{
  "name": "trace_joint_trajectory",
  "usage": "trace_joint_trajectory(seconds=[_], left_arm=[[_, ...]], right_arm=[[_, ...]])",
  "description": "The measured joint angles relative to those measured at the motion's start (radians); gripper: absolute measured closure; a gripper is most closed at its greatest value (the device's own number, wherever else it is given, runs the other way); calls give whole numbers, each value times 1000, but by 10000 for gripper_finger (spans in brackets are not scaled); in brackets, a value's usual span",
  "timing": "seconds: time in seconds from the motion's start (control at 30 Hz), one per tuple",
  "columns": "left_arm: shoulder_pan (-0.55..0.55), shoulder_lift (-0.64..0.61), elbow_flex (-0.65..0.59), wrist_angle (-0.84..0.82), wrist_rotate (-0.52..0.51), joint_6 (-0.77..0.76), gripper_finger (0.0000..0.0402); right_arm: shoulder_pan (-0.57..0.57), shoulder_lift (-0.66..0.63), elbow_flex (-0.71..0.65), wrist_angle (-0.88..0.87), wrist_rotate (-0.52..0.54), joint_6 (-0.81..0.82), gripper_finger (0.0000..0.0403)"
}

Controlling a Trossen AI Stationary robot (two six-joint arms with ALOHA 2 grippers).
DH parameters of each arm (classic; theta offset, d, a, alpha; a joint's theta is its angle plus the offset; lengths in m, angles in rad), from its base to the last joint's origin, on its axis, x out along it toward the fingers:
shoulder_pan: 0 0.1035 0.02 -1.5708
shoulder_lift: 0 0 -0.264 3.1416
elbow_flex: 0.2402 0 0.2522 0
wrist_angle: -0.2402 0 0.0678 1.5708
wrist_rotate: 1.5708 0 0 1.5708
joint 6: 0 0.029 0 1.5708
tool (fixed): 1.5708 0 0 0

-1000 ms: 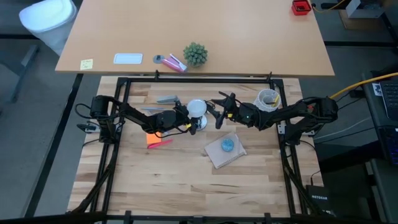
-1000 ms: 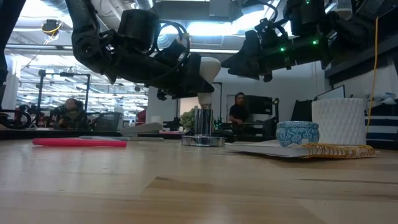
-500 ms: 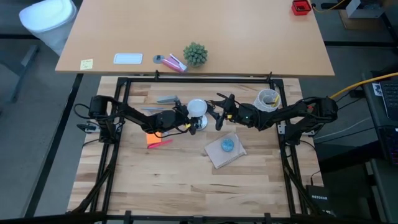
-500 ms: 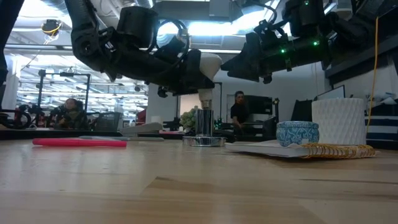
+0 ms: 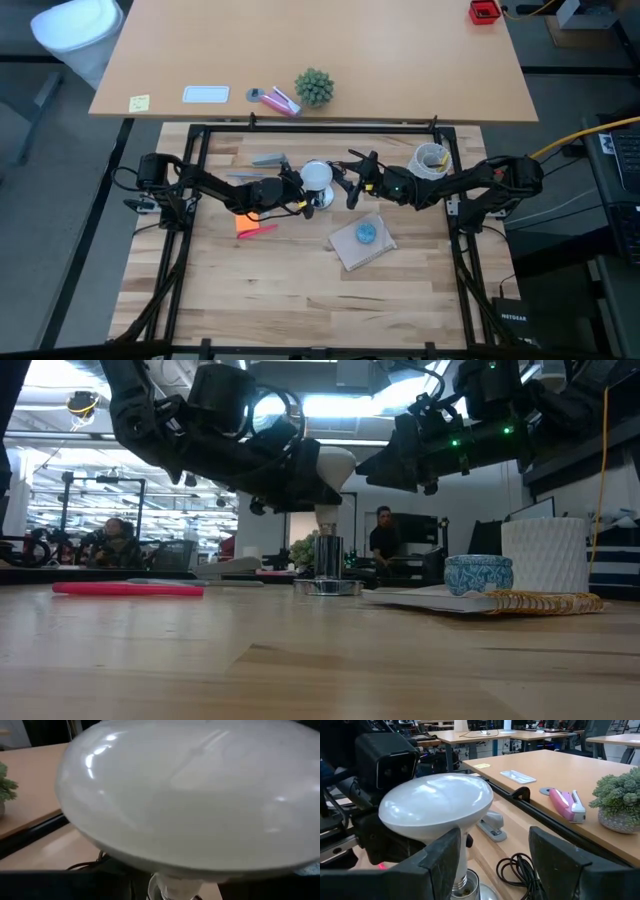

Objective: Screw lightbulb
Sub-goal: Insert the lightbulb into the lamp

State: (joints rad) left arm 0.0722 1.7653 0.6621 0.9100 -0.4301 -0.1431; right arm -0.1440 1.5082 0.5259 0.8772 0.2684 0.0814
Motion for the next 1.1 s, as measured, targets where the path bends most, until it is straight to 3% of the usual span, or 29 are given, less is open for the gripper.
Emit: trace_joint_trajectory(seconds=[1.1], left_arm=[[20,2,0,25,1,9,233]], right_arm=[[0,0,0,5,0,1,167]])
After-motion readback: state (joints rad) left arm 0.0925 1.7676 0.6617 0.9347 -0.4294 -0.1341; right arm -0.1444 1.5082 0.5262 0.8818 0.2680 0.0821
